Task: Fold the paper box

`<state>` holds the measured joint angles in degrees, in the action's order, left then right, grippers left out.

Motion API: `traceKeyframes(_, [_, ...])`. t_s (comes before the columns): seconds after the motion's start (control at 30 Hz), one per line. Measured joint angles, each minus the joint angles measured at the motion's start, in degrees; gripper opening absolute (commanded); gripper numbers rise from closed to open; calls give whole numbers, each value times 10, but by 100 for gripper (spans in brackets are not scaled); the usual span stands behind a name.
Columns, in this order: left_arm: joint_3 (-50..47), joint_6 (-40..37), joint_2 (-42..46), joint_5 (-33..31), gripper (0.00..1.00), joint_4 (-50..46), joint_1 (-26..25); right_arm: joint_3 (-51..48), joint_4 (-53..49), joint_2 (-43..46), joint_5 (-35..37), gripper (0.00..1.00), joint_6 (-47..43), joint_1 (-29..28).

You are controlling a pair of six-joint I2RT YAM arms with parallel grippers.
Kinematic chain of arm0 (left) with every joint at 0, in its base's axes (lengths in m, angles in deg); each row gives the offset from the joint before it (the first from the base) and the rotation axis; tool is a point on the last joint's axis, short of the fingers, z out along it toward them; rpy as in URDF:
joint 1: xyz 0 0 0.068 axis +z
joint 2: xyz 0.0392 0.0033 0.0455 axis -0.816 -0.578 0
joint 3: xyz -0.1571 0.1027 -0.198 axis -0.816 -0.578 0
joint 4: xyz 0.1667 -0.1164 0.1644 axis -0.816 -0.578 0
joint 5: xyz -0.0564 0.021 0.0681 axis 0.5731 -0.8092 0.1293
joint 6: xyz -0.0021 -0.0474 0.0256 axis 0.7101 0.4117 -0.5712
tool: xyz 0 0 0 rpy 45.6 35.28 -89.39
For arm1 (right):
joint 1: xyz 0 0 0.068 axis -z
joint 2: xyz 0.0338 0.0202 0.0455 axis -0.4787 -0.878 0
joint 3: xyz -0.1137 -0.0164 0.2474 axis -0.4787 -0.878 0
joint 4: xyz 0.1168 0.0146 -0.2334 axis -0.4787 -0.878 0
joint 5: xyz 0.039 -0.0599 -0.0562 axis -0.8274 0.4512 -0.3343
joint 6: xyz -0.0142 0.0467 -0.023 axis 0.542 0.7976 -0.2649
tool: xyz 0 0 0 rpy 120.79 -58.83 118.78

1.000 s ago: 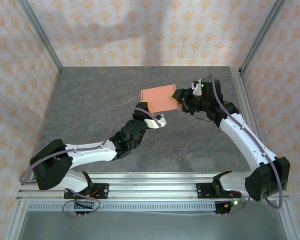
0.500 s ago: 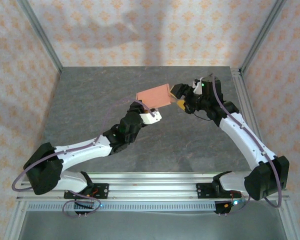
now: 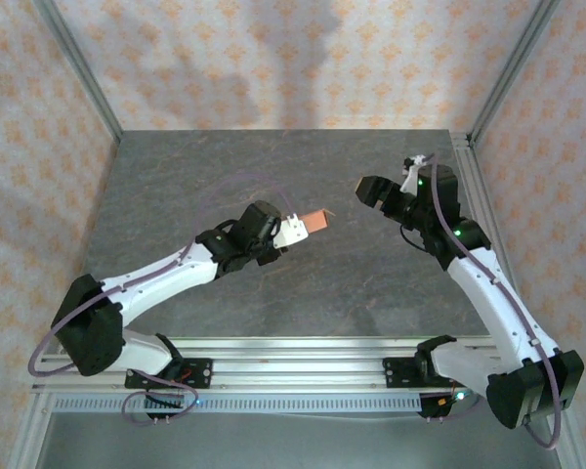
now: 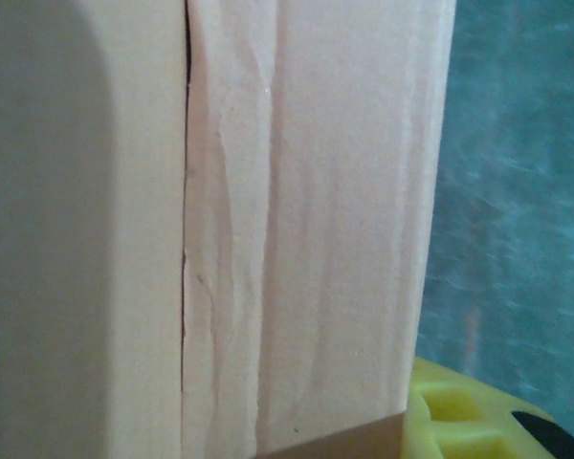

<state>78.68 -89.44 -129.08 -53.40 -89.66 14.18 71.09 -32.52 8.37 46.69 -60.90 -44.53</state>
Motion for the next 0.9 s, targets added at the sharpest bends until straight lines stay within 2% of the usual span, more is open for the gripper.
traceKeyframes(0.07, [14, 5, -12, 37, 27, -47, 9, -4, -16, 0, 0, 73, -55, -2])
traceKeyframes(0.27, [54, 12, -54, 122, 27, -152, 33, -5, -80, 0, 23, 71, -197, -37])
traceKeyframes(0.43, [82, 12, -106, 162, 27, -210, 38, -2, -110, -13, 32, 69, -289, -82])
traceKeyframes(0.53, [93, 11, -120, 180, 27, -224, 40, -1, -112, -39, 34, 61, -341, -118])
traceKeyframes(0.63, [100, 11, -129, 190, 27, -232, 42, -1, -106, -66, 24, 49, -381, -141])
traceKeyframes(0.7, [105, 11, -134, 193, 27, -235, 43, -1, -98, -85, 13, 45, -399, -143])
traceKeyframes(0.83, [106, 11, -135, 194, 27, -235, 43, 0, -95, -131, -10, 27, -435, -143])
traceKeyframes(0.9, [106, 11, -135, 194, 27, -235, 43, 5, -96, -153, -20, 22, -451, -143])
